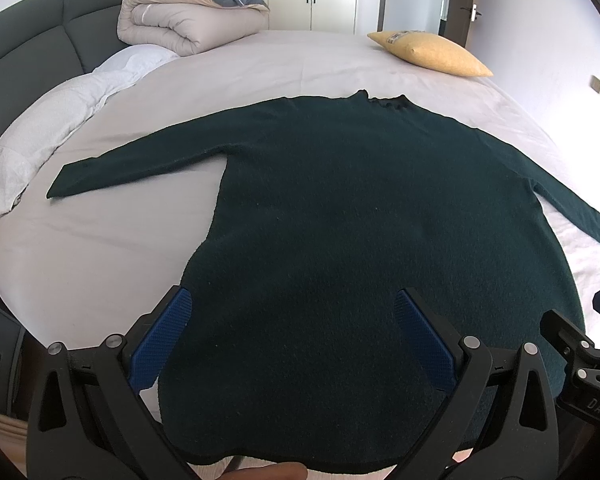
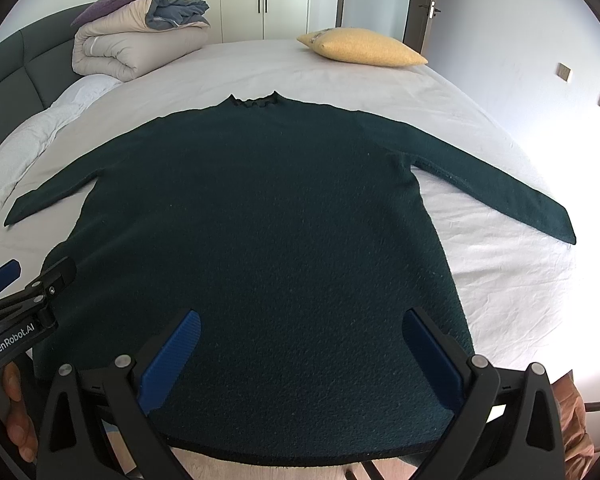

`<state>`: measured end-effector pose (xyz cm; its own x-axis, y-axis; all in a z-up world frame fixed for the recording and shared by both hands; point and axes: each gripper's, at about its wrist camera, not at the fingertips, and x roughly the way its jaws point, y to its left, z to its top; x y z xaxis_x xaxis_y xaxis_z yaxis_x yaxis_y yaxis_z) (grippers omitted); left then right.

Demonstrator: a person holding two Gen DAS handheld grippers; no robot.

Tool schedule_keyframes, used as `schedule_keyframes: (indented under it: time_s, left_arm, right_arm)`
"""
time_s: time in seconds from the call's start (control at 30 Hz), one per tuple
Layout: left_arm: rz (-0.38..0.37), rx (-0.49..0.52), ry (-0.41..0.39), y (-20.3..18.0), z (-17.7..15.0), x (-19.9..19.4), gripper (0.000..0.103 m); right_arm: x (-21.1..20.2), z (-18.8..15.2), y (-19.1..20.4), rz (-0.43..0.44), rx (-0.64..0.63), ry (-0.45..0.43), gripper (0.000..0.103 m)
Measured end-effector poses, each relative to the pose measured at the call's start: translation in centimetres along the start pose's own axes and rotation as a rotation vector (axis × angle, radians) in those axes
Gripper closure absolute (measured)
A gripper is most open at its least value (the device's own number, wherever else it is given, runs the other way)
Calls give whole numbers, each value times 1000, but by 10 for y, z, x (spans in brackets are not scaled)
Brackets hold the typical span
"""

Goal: Fold small clothes

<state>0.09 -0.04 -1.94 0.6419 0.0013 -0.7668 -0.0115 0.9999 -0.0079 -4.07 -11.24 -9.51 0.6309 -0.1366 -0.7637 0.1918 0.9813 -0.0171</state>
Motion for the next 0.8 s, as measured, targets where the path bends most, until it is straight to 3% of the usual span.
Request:
schedule_keyframes:
  time_s: [0.8]
  left_arm:
    - [-11, 26, -13, -10, -3, 7, 0]
  right_arm:
    - [2, -2, -5, 8, 17, 16, 0]
